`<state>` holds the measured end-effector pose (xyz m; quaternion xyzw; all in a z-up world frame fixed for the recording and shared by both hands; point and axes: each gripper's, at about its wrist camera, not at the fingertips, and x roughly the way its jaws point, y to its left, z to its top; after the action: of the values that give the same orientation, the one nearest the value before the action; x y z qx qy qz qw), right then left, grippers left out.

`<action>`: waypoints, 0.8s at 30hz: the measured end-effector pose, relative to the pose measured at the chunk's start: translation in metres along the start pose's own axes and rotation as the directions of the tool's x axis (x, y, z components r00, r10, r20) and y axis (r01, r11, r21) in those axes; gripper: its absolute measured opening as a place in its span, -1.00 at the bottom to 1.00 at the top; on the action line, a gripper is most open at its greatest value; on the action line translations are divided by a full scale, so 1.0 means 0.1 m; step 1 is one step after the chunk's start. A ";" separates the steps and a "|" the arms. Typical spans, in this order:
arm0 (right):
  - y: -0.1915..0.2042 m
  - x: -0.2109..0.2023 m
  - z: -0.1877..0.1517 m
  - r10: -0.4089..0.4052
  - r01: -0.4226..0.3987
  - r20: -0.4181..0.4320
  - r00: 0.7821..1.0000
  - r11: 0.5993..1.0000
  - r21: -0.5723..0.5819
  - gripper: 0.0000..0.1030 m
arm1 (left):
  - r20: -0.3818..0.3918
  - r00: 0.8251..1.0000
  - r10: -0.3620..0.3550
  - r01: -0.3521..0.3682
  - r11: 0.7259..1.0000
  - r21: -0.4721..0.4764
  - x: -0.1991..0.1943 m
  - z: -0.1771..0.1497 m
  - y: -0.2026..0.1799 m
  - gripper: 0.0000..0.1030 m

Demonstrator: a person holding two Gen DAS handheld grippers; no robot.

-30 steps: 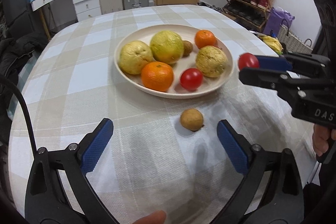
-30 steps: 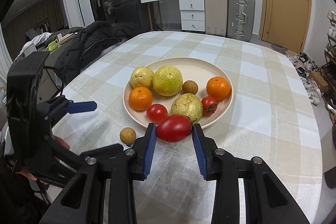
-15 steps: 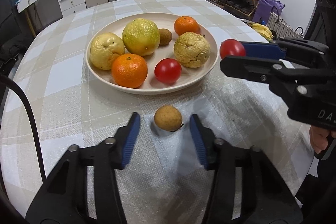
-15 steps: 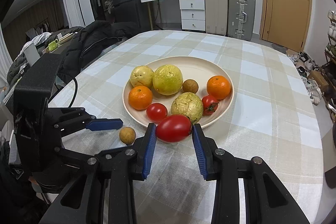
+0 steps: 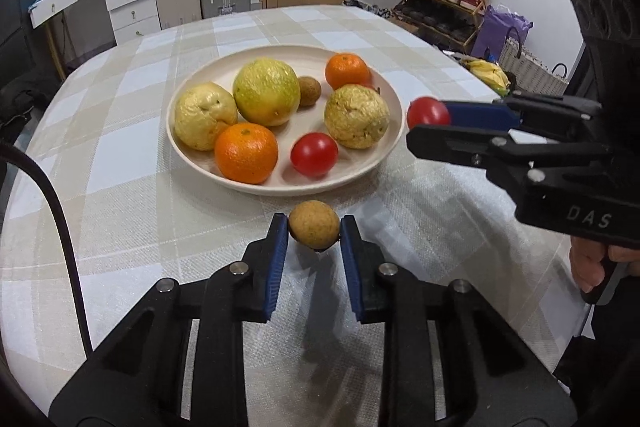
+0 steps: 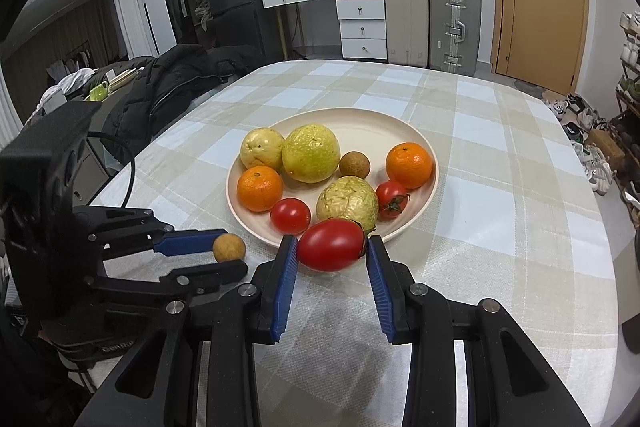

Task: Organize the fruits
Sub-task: 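Carry the red tomato and brown fruit over the cream plate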

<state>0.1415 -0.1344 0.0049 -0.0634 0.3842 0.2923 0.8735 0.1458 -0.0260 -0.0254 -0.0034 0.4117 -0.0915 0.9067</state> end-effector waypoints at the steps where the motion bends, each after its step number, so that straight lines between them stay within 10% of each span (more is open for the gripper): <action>1: 0.00 0.00 0.00 0.000 0.000 0.003 1.000 1.000 0.002 -0.30 | 0.012 1.000 0.005 -0.005 1.000 -0.004 -0.03 0.01 0.02 -0.53; 24: -0.09 -0.11 0.03 0.000 -0.004 0.086 0.996 0.999 0.045 -0.30 | 0.193 0.979 0.062 -0.042 0.994 -0.104 -0.52 0.10 0.27 -0.54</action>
<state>0.1424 -0.1462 0.0136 -0.0305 0.3530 0.2869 0.8900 0.1244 0.0082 0.0175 -0.0468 0.3245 -0.0465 0.9436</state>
